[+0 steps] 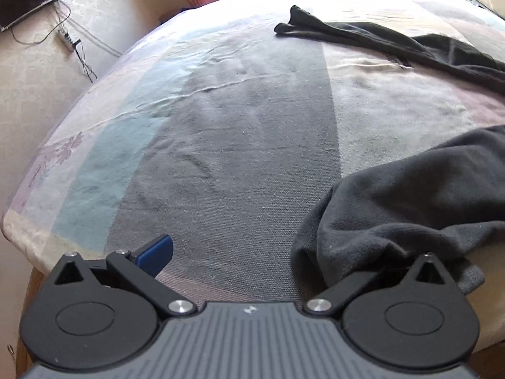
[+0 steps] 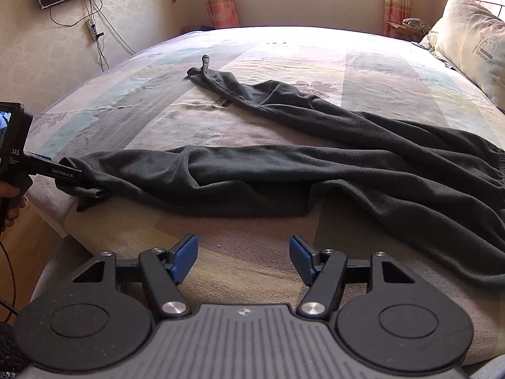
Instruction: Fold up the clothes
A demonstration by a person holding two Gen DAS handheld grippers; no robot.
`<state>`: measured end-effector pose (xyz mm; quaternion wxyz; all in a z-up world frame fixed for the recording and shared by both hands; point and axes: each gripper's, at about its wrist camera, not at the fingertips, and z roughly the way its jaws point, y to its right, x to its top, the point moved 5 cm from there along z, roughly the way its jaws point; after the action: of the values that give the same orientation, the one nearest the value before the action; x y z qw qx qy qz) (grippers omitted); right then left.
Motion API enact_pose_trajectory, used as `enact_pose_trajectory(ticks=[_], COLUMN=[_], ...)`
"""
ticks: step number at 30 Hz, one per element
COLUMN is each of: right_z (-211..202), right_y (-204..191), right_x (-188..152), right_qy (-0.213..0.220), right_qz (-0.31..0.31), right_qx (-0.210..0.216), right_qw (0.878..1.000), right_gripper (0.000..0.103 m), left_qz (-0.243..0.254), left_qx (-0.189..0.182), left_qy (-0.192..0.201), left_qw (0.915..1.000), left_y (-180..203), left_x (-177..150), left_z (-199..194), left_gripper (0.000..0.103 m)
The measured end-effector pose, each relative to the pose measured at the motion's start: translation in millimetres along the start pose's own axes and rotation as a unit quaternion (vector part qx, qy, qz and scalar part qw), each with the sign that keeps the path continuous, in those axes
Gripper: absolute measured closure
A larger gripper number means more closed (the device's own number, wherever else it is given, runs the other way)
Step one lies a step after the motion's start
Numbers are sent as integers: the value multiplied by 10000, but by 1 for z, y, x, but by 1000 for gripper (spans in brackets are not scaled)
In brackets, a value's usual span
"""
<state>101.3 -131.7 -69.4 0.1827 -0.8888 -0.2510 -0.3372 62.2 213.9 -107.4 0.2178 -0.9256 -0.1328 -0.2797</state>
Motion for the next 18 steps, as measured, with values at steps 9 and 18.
enact_pose_trajectory(ticks=[9, 18], right_z=[5, -11], right_y=[60, 178], right_x=[-10, -54], right_qy=[19, 677], right_qz=[1642, 4539], right_qx=[300, 260], right_qw=[9860, 8881], right_gripper=[31, 33], left_qz=[113, 146], left_qx=[795, 905], left_qy=[804, 835], left_qw=[9935, 9923], left_y=[-37, -43], left_x=[29, 33], left_z=[-20, -16], left_gripper=[0, 0])
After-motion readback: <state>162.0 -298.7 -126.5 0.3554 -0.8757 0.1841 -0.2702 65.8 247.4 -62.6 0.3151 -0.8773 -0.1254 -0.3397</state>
